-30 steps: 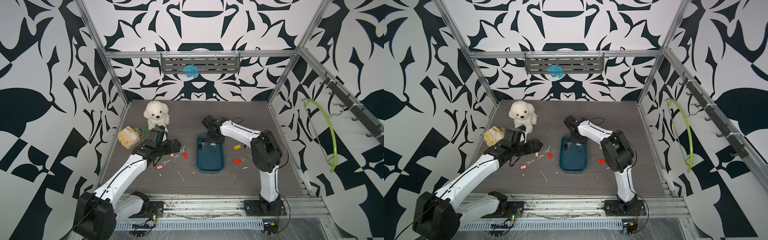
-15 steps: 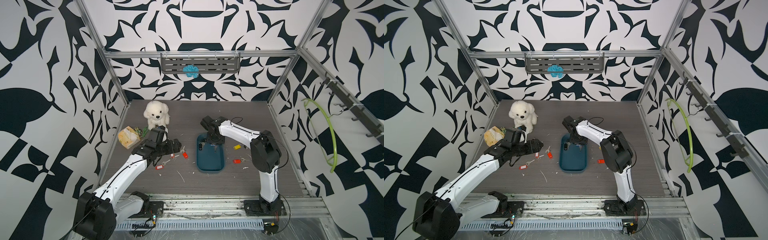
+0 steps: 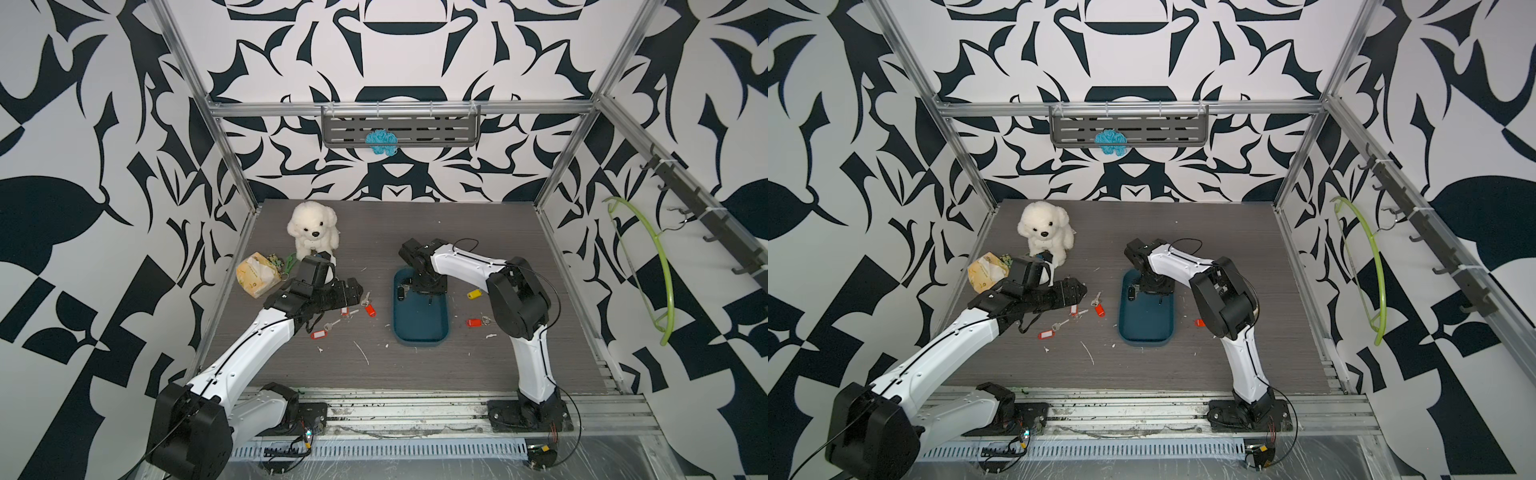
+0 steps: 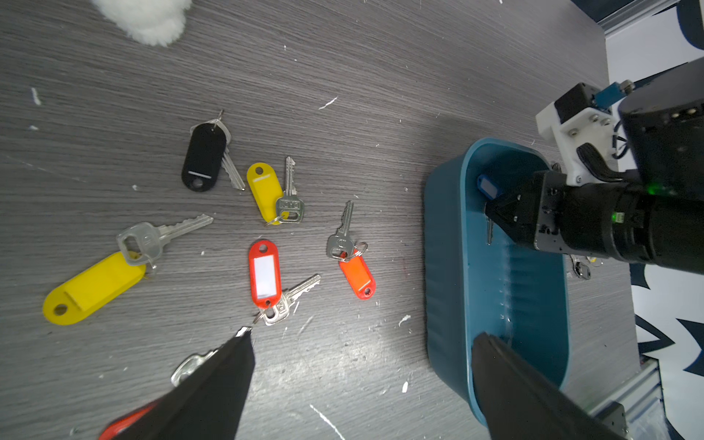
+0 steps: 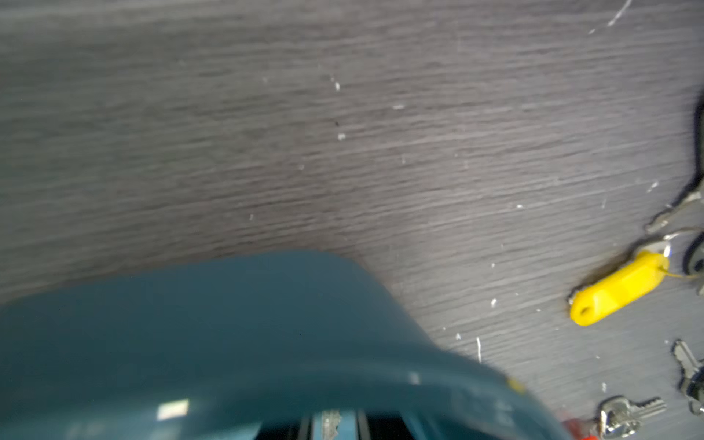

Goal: Take the keys out of the storage box
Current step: Pick up the key from the storage box.

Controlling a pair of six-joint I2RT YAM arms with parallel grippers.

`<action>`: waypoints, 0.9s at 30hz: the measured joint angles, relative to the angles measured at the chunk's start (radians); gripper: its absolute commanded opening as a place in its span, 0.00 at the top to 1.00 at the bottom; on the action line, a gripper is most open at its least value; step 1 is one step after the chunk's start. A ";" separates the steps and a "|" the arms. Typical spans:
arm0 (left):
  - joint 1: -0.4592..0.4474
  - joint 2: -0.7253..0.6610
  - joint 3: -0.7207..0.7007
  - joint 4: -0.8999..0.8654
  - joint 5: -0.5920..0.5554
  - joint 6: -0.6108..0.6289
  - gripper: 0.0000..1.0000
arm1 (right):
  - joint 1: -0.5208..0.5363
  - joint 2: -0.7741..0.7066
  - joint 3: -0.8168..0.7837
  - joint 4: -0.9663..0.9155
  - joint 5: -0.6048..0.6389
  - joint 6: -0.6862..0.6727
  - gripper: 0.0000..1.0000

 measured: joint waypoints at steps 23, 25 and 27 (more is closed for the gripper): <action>-0.007 0.004 0.000 0.000 0.000 0.003 0.03 | -0.024 -0.021 0.000 0.007 0.008 -0.021 1.00; -0.008 0.004 0.000 0.000 0.000 0.003 0.03 | -0.024 -0.043 0.000 0.003 0.008 -0.023 1.00; -0.009 0.004 0.000 0.000 0.000 0.003 0.03 | -0.024 -0.072 0.000 -0.003 0.008 -0.024 1.00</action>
